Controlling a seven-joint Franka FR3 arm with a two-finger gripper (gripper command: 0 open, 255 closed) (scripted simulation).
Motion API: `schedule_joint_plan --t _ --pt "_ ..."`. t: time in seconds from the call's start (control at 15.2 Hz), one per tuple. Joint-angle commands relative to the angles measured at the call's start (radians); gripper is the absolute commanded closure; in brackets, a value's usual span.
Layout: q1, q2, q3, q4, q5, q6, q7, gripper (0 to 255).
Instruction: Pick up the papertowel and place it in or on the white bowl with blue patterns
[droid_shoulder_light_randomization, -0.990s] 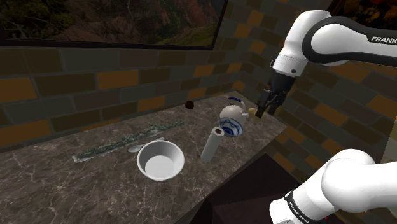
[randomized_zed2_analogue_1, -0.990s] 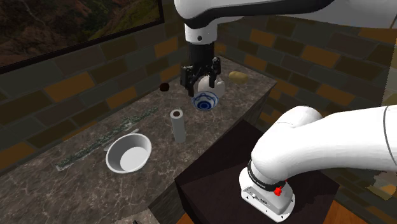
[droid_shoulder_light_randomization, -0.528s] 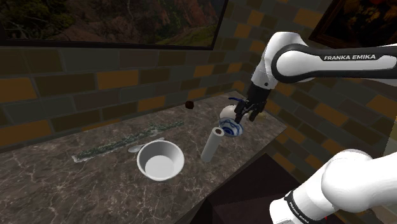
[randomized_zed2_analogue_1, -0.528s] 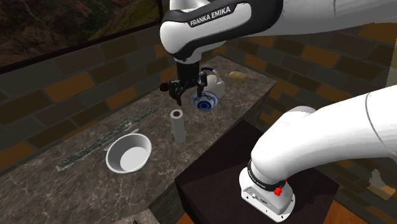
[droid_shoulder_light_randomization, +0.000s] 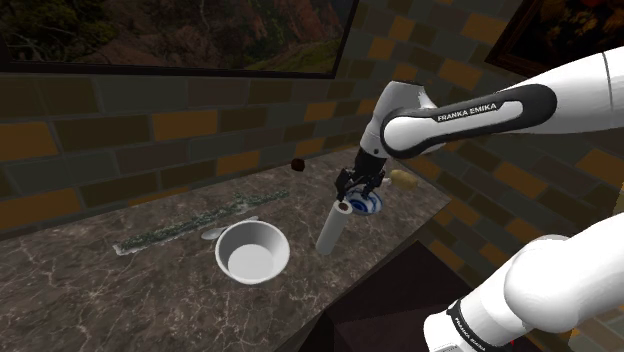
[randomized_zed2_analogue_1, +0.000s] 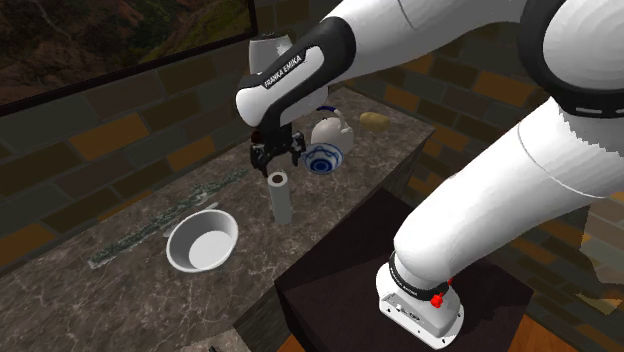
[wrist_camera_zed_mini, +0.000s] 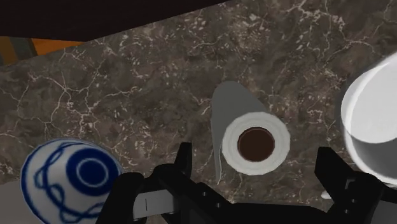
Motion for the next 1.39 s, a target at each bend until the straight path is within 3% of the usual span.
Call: schedule_joint_plan --t 0.0,0.53,1.06,1.12,1.32 --pt "-0.009 0.088 0.011 0.027 -0.019 0.077 0.032 0" --pt "-0.008 0.197 0.02 0.008 -0.034 0.209 0.052 0" --pt "-0.008 0.204 0.02 0.006 -0.034 0.218 0.053 0" --pt "-0.008 0.204 0.02 0.006 -0.034 0.218 0.053 255" --pt "-0.008 0.204 0.02 0.006 -0.035 0.218 0.053 255"
